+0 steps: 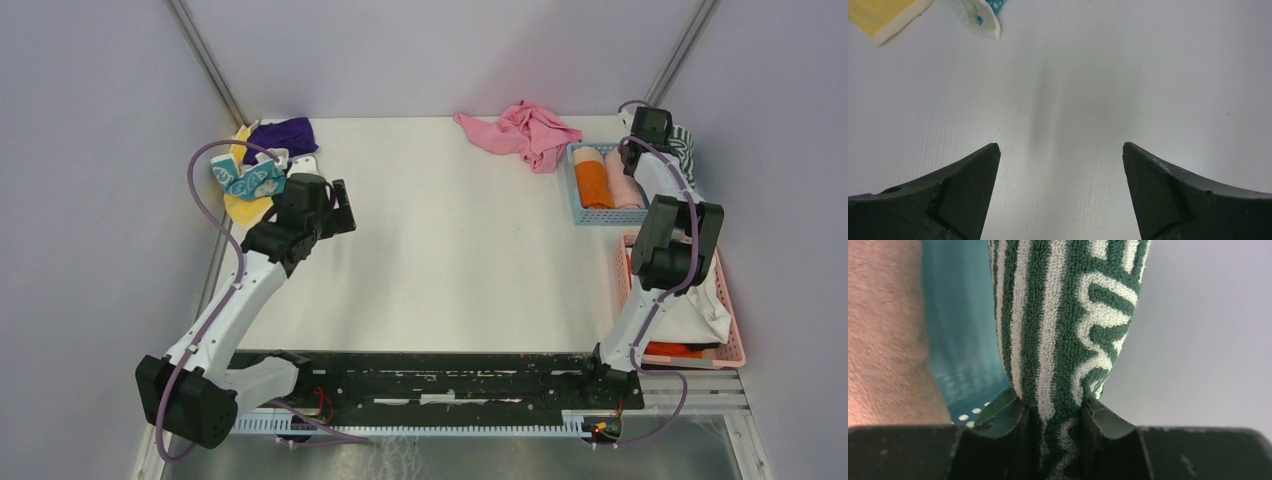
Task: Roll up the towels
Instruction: Place the towel in the bin.
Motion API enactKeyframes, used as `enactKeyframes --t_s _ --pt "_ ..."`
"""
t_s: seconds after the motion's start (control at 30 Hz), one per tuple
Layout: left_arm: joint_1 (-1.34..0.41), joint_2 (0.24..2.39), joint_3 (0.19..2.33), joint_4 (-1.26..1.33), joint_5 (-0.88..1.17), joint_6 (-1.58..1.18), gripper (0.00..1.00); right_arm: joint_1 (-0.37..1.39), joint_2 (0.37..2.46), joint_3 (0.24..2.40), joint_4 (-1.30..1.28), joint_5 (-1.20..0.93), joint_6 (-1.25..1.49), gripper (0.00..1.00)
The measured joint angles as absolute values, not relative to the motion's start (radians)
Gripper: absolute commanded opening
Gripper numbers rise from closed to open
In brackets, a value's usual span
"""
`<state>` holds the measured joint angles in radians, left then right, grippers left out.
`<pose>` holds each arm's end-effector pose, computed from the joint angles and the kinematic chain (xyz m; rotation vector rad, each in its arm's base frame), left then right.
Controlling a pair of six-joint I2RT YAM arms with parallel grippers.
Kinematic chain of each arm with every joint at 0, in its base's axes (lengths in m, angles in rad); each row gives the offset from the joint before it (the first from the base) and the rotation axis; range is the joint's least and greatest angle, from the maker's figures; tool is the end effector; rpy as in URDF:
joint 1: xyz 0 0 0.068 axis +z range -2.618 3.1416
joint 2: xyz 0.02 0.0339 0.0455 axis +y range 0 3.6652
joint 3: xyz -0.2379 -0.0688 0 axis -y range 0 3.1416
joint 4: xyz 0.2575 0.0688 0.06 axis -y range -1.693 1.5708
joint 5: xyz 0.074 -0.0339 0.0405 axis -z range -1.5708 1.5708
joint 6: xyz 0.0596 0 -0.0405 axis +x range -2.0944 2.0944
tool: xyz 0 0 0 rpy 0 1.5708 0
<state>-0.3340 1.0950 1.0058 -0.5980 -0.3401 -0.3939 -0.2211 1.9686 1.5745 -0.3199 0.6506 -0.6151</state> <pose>0.2649 -0.0709 0.2792 -0.2450 2.1983 -0.0174 0.4455 -0.1371 0.2098 -0.1053 2.3824 -1.1635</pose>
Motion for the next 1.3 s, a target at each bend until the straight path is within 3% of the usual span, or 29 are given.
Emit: enactKeyframes --t_s 0.8,0.97,1.17,1.3 --pt "-0.282 1.135 1.006 -0.598 -0.340 -0.394 0.99 -0.336 2.198 1.749 -0.547 0.164 -0.441 0.02" --pt "-0.281 1.137 1.006 -0.598 -0.340 -0.394 0.99 -0.358 2.218 1.794 -0.595 0.095 -0.416 0.12" --pt "-0.276 1.137 1.005 -0.598 -0.340 -0.394 0.99 -0.365 2.240 1.837 -0.635 0.086 -0.369 0.48" --pt "-0.276 1.137 1.004 -0.598 -0.340 -0.394 0.99 -0.365 2.241 1.839 -0.641 0.090 -0.335 0.62"
